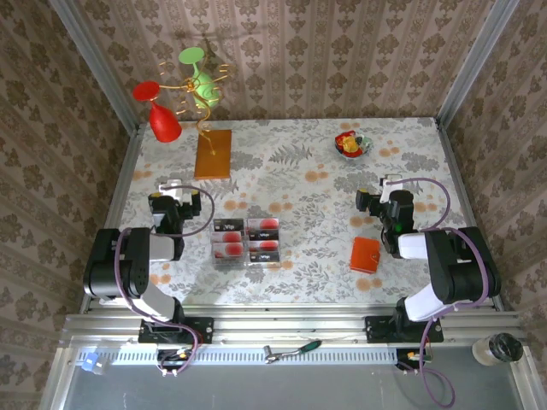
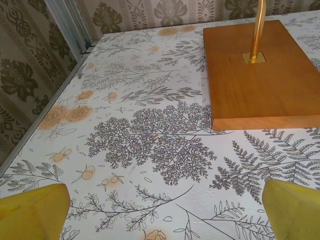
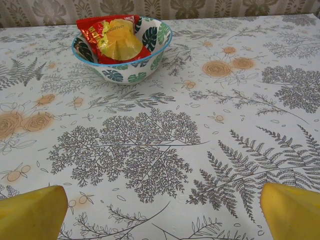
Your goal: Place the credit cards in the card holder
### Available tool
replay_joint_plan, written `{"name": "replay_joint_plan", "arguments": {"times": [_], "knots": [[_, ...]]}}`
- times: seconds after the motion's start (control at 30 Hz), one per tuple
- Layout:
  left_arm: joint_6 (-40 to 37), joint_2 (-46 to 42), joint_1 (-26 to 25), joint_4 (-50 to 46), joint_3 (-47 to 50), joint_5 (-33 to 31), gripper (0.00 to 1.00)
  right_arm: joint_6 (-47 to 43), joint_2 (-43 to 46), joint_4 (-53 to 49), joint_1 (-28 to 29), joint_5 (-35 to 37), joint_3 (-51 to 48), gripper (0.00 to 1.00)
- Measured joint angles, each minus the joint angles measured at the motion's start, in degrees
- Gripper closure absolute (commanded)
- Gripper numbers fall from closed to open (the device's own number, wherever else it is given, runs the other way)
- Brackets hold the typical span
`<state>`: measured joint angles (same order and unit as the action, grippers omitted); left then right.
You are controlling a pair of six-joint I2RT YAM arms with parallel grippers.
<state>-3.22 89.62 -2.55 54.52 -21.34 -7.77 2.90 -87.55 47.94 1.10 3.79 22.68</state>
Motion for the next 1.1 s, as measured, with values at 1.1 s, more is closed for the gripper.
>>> {"name": "replay_joint_plan", "arguments": {"times": [1.1], "knots": [[0.0,0.0,0.44,-1.4,-0.02,1.53,0.0,0.0,0.0,-0.02,0.0,-0.02,0.0,0.0]]}}
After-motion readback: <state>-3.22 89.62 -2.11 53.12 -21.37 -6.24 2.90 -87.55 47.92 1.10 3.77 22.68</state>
